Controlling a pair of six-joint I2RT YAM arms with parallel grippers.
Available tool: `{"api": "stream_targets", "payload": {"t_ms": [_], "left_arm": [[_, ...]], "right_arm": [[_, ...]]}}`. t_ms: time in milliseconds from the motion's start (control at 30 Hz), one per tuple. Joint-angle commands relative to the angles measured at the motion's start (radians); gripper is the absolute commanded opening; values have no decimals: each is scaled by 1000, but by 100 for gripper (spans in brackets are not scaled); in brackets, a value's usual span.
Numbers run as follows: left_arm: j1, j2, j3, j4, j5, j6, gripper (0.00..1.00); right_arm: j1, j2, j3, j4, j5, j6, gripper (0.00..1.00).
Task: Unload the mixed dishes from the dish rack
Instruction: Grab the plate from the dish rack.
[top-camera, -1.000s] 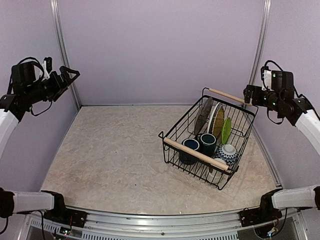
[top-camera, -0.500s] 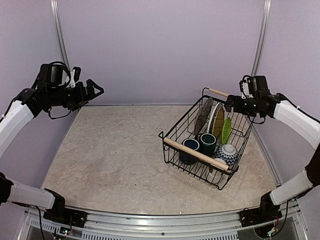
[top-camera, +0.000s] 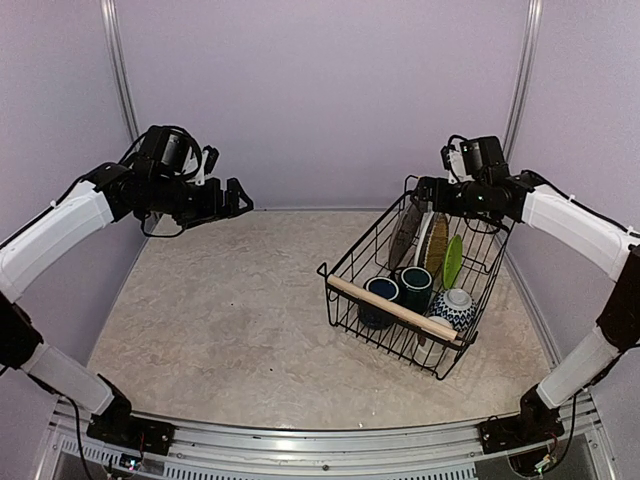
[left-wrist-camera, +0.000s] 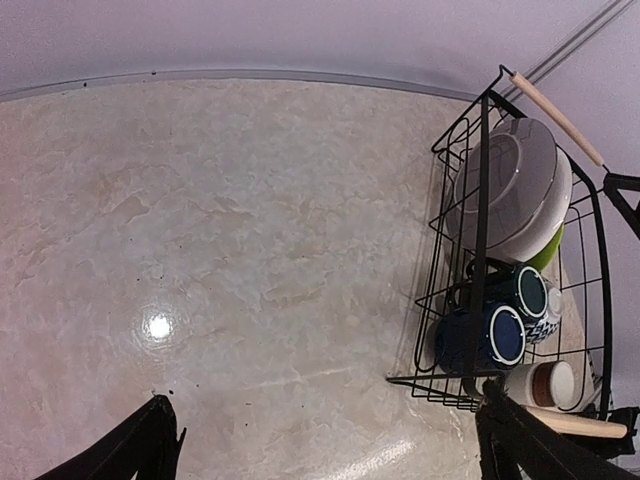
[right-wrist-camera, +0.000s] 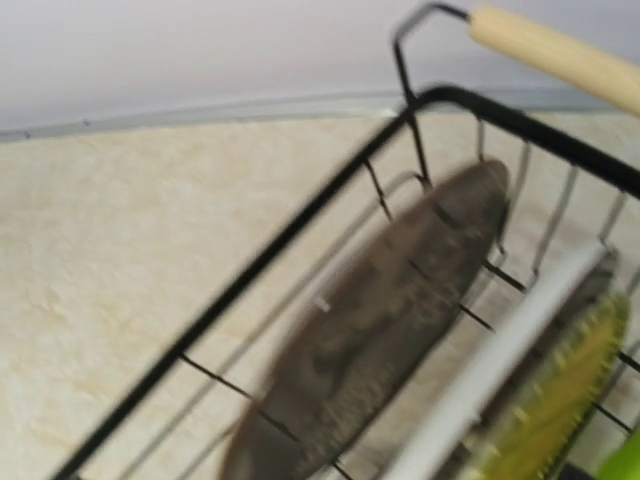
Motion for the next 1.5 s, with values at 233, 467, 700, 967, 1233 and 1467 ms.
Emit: {"api": "stream_targets", "payload": {"t_ms": [233, 467, 700, 967, 1233, 1467], "left_arm": [[-111, 70, 89, -33, -93, 22, 99], [-150, 92, 104, -44, -134, 16, 99], [-162, 86, 104, -52, -142, 11, 99], [-170, 80, 102, -61, -153, 14, 99], [-172, 52, 82, -72, -169, 19, 99], [-173, 33, 69, -71, -175, 17, 99]], "right_arm": [[47, 99, 97, 42, 85, 153, 96], [68, 175, 137, 51, 158, 270, 83], [103, 262, 216, 22, 227, 342, 66], [143, 356, 297, -41, 351, 404, 56], [153, 410, 323, -67, 412, 447, 44], [161, 469, 383, -115, 470, 490, 33]]}}
